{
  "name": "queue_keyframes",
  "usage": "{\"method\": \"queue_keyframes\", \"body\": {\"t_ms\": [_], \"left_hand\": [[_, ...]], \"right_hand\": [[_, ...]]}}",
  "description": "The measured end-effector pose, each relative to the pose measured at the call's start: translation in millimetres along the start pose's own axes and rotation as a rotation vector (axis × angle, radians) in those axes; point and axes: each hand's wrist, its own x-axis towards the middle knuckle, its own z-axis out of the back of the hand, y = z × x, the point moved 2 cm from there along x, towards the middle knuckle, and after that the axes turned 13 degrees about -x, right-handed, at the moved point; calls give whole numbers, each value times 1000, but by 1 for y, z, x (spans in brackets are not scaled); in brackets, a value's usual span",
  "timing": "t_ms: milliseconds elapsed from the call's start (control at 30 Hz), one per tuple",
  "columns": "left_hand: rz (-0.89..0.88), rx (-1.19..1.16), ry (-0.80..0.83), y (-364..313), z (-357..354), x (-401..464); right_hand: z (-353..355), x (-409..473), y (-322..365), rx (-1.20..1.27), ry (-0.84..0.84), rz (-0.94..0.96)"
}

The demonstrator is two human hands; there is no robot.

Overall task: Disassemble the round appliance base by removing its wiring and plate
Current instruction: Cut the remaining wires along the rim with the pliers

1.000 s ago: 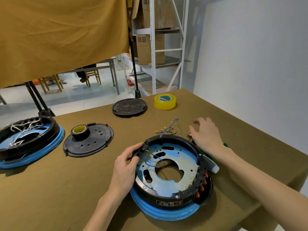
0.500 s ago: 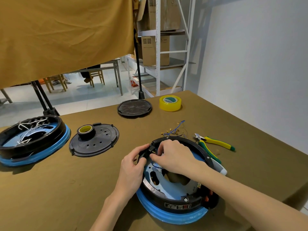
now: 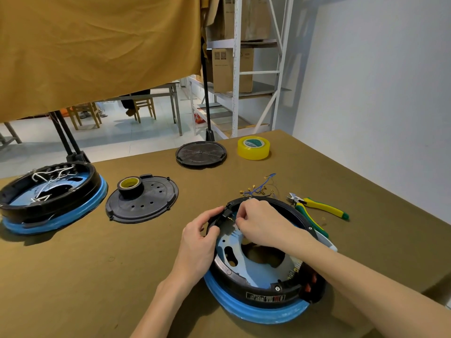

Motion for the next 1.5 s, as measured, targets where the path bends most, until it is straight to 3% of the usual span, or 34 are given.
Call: {"method": "queue_keyframes", "body": {"t_ms": [133, 533, 1233, 1367, 1500], "left_hand": [[-1, 1, -3, 0, 0, 0], [1, 28, 8, 3, 3, 4], [-2, 36, 18, -1, 1, 3], [0, 51, 21, -2, 1, 5], [1, 27, 3, -2, 1, 3]], "right_hand": [[-1, 3, -1, 53, 44, 59], [-11, -2, -8, 171, -167, 195], [-18, 1, -13, 136, -236, 212], [-21, 0, -14, 96, -185, 196], [-17, -3, -11, 109, -256, 232]]}}
